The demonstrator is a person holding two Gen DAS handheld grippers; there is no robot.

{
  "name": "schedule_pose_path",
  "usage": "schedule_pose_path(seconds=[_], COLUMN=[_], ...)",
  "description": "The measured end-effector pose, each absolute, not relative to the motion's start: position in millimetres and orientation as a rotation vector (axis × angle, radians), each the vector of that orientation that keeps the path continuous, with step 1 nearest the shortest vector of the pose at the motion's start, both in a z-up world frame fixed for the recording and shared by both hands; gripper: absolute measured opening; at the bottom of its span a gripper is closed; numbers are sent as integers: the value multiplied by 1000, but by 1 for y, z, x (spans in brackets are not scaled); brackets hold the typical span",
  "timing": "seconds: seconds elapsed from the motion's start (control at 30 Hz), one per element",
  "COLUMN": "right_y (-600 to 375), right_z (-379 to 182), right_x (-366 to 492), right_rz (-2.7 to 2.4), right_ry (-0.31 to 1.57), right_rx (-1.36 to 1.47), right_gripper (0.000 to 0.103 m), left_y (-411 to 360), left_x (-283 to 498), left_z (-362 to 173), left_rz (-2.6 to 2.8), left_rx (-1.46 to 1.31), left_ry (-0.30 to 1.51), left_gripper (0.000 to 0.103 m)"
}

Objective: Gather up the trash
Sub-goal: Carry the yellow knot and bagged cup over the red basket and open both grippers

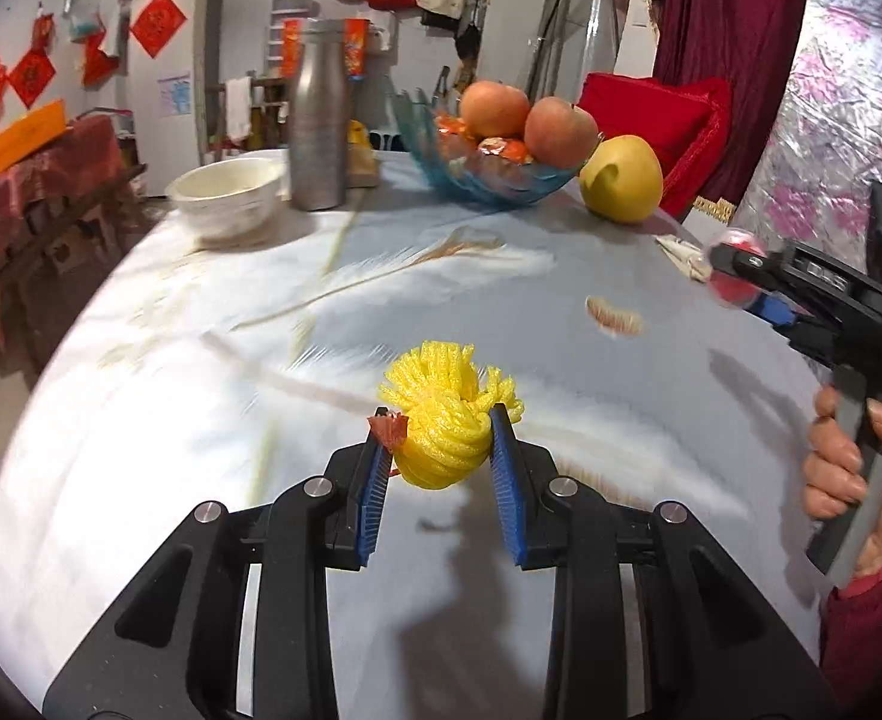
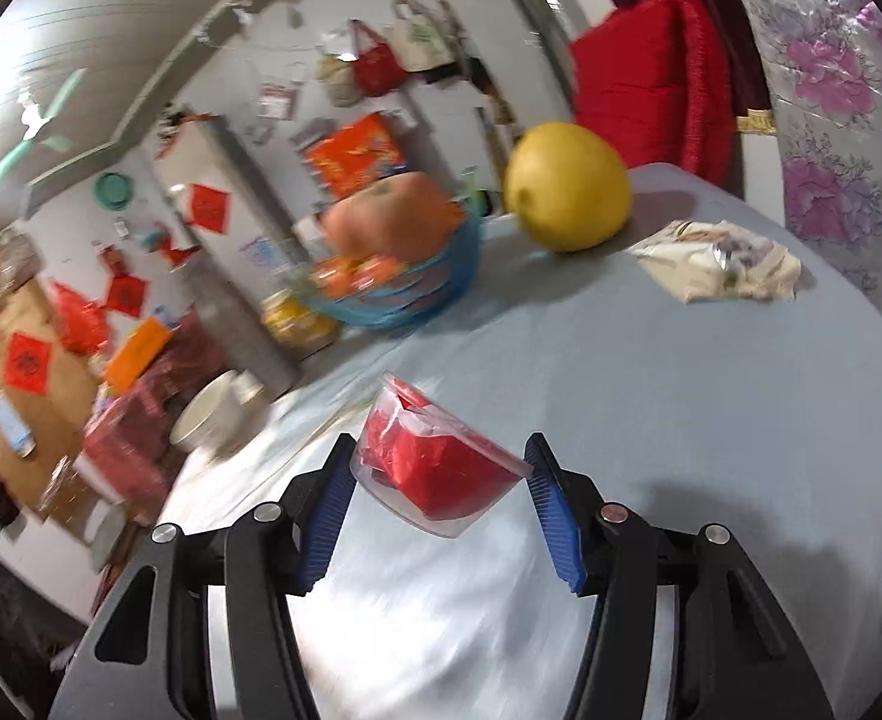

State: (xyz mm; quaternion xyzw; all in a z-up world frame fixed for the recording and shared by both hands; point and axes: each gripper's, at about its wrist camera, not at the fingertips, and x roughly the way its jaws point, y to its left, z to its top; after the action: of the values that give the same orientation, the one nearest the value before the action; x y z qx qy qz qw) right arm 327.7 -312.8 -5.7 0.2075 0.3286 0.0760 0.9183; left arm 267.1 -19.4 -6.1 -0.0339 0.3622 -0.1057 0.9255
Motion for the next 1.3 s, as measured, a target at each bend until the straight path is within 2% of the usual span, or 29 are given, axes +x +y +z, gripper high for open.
schedule_pose_path(seconds=[0.43, 0.7, 1.07, 1.3], right_y=[-281, -249, -208, -176], right_z=[74, 101, 121, 95], right_x=[128, 34, -75, -86], right_rz=[290, 392, 501, 535], right_ry=[537, 509, 472, 565], right_rx=[286, 203, 93, -25], right_gripper=[57, 57, 57, 57], left_y=[0, 4, 9, 15], left_x=[138, 64, -23, -36], left_z=[38, 63, 64, 46], left_rz=[-190, -204, -205, -184], left_rx=[-77, -61, -37, -15], left_ry=[575, 471, 398, 409], left_gripper=[33, 33, 33, 33])
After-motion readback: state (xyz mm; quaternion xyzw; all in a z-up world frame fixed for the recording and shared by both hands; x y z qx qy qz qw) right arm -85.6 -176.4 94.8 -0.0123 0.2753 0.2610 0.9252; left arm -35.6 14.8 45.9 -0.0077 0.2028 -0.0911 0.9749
